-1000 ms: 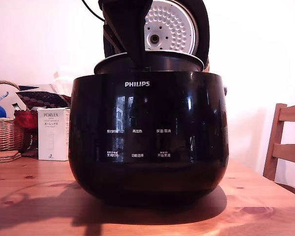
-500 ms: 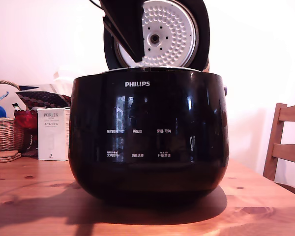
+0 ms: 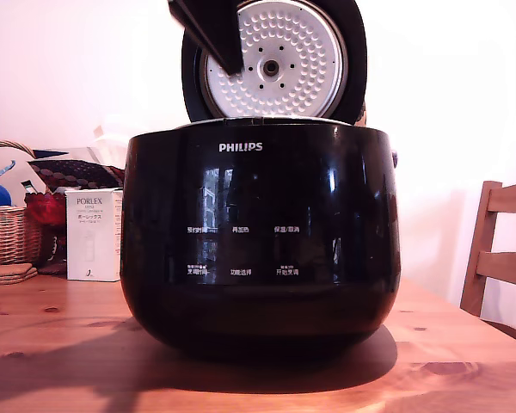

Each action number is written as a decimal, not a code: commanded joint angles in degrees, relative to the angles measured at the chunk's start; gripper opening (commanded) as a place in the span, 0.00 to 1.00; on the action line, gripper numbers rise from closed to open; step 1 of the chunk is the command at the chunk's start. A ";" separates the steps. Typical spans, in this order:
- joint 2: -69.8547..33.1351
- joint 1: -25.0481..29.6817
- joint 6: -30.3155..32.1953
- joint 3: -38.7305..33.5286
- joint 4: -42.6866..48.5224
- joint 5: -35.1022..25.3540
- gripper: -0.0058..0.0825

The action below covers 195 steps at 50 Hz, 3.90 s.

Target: Place the pot you are holding inside the rice cooker

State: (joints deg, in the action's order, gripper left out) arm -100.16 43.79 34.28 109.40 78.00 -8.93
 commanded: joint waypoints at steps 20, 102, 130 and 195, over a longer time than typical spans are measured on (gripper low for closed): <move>4.28 -10.47 -9.46 0.98 -9.86 -6.12 0.04; 4.90 -1.60 -14.97 -24.61 -31.54 -19.21 0.04; 4.90 -1.62 -15.04 -25.53 -31.87 -19.08 0.04; 0.46 -0.70 -14.73 -25.73 -29.77 -19.12 0.04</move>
State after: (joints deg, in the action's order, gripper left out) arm -97.71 42.24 19.51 85.49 47.75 -27.51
